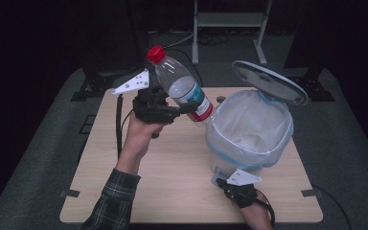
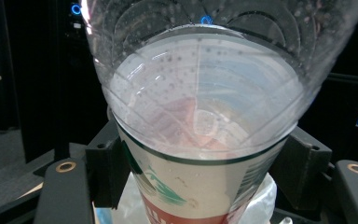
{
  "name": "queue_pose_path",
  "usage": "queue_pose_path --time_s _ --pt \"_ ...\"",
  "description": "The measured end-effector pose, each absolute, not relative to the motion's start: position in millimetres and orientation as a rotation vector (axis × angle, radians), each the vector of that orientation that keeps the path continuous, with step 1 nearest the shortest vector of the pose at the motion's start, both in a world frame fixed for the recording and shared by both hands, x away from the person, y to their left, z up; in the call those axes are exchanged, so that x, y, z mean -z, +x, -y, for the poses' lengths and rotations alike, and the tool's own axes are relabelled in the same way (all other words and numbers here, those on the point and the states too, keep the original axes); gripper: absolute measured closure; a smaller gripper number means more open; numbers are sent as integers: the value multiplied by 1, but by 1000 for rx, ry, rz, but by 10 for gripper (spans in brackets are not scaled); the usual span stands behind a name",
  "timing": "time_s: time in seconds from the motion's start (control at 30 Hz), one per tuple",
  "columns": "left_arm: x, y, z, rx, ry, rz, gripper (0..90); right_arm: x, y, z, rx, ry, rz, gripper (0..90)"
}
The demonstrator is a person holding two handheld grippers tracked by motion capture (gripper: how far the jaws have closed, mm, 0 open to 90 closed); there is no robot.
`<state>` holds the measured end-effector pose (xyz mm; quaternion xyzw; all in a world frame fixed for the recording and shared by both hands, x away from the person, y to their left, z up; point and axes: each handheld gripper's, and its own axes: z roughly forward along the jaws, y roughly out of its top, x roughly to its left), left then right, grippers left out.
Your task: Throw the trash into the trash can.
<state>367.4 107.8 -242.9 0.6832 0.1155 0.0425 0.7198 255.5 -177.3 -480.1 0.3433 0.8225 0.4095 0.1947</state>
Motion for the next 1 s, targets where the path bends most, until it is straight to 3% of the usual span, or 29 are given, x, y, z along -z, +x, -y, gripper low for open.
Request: queue_pose_path --time_s 1.0 --pt "247 375 -49 -21 1501 -192 289 480 256 177 -1144 957 -2309 900"
